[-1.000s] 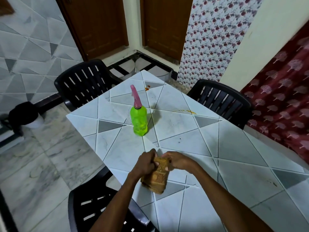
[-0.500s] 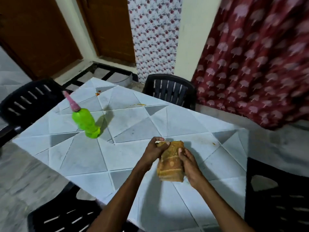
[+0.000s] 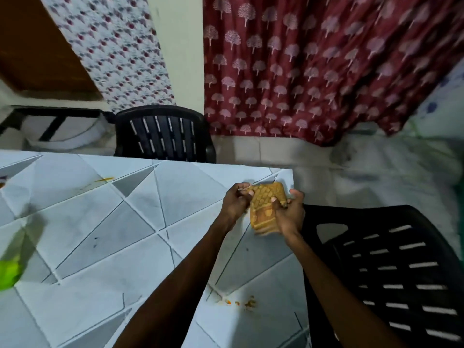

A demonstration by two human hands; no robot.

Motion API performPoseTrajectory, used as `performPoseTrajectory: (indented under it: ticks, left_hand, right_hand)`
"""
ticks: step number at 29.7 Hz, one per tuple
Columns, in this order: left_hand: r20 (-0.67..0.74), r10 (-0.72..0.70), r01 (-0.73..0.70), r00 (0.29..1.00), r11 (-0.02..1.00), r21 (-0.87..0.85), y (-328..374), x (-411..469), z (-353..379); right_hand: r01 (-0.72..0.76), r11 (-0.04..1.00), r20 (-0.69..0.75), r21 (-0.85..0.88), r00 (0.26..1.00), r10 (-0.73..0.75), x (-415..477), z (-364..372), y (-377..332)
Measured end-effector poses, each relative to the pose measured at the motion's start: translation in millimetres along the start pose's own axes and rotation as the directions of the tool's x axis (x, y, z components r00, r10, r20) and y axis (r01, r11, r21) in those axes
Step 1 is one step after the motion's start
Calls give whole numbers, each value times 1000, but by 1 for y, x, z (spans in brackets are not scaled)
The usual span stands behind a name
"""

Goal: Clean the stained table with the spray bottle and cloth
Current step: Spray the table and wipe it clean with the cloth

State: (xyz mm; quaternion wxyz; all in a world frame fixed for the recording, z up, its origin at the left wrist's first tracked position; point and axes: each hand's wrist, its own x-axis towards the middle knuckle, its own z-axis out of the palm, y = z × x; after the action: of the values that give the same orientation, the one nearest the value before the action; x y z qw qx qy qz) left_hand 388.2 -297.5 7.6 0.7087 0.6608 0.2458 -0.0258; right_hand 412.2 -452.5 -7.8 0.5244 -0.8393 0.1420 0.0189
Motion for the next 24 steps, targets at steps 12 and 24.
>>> performPoseTrajectory:
  ticks: [12, 24]
  left_hand:
    - [72, 227, -163, 971, 411, 897, -14, 90, -48]
    - [151, 47, -157, 987, 220, 963, -47, 97, -101]
  right_hand:
    - [546, 416, 428, -727, 834, -348, 62, 45, 38]
    - [404, 510, 324, -759, 914, -243, 108, 92, 9]
